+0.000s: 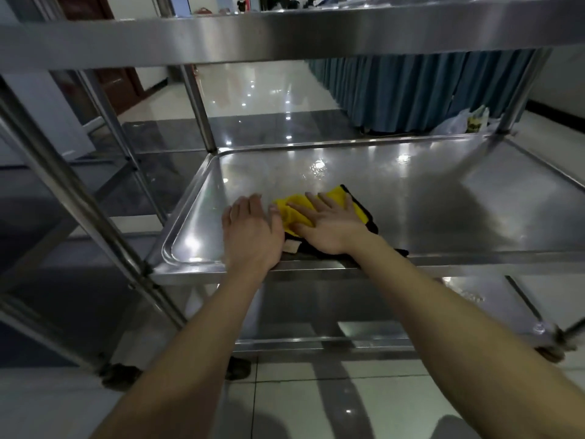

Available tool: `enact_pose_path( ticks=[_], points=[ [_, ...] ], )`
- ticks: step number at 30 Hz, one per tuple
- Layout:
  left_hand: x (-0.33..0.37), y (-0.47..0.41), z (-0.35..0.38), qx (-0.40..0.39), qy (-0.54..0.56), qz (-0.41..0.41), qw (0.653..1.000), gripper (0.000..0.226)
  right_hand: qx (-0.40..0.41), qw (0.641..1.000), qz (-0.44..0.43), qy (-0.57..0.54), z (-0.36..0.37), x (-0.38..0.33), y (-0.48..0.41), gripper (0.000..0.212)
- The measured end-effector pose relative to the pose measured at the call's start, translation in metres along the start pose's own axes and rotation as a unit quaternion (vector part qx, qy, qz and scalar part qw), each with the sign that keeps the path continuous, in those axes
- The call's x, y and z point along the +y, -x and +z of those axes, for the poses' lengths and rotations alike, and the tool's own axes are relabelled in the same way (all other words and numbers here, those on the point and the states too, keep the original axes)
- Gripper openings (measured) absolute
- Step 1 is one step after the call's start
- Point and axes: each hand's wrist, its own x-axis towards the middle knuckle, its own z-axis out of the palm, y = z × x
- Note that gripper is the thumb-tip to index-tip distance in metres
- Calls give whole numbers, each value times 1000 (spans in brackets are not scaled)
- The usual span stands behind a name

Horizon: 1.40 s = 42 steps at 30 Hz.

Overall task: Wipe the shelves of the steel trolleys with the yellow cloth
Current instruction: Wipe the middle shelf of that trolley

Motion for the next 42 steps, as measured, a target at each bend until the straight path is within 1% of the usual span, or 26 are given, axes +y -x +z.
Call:
enact_pose_path(
  ticks=[3, 6, 7, 8, 9, 11, 13, 14, 17, 19, 22, 24, 26, 29, 32, 34, 36, 39, 40, 42],
  points=[
    [2, 0, -5, 4, 61, -18, 998, 61, 8, 998, -53, -27, 2, 0, 36, 61],
    [-4, -1, -15, 0, 195, -53, 979, 42, 2, 998, -54, -32, -4, -4, 54, 57],
    [-10, -3, -20, 1, 216, -63, 974, 38, 1, 998, -50, -32, -7, -7, 57, 56],
    [-20, -5, -25, 4, 205, -68, 976, 38, 3, 998, -46, -30, -9, -9, 59, 56],
    [-33, -8, -29, 5, 166, -64, 984, 40, 10, 999, -40, -27, -9, -10, 62, 57],
    [-67, -13, -37, -12, 39, -48, 998, 54, 39, 999, -7, -16, -7, -13, 67, 61],
    [-102, -16, -43, -58, -59, -62, 995, 66, 48, 998, 39, -13, -4, -18, 70, 64],
    [-114, -15, -45, -87, -73, -79, 990, 69, 41, 997, 57, -13, -2, -21, 68, 64],
    [-125, -10, -44, -145, -49, -126, 980, 76, 24, 996, 89, -12, 3, -31, 55, 64],
    [-119, -7, -46, -135, -30, -145, 980, 74, 23, 994, 110, -14, 6, -40, 35, 64],
    [-114, -2, -51, -122, -71, -114, 983, 66, 4, 992, 128, -5, 7, -64, -14, 67],
    [-116, 2, -47, -116, -95, -99, 984, 63, -6, 992, 122, 1, 7, -85, -51, 70],
    [-112, 1, -51, -107, -100, -109, 983, 64, -4, 994, 107, 10, 9, -106, -79, 73],
    [-110, 1, -49, -89, -87, -108, 986, 65, -6, 995, 94, 16, 11, -121, -92, 77],
    [-114, 0, -46, -80, -59, -107, 989, 64, -12, 997, 81, 17, 9, -120, -70, 76],
    [-114, -1, -45, -74, -48, -103, 991, 63, -17, 998, 54, 4, 9, -121, -41, 73],
    [-114, 0, -46, -57, -51, -91, 993, 61, -5, 1000, 25, -9, 12, -120, -5, 70],
    [-116, 2, -47, -28, -56, -65, 996, 60, 20, 1000, -10, -21, 10, -112, 49, 80],
    [-117, 2, -46, -15, -51, -55, 997, 59, 30, 999, -20, -15, 9, -108, 64, 82],
    [-119, 1, -46, 7, -30, -33, 999, 56, 56, 997, -41, 19, 9, -102, 88, 78]
  ],
)
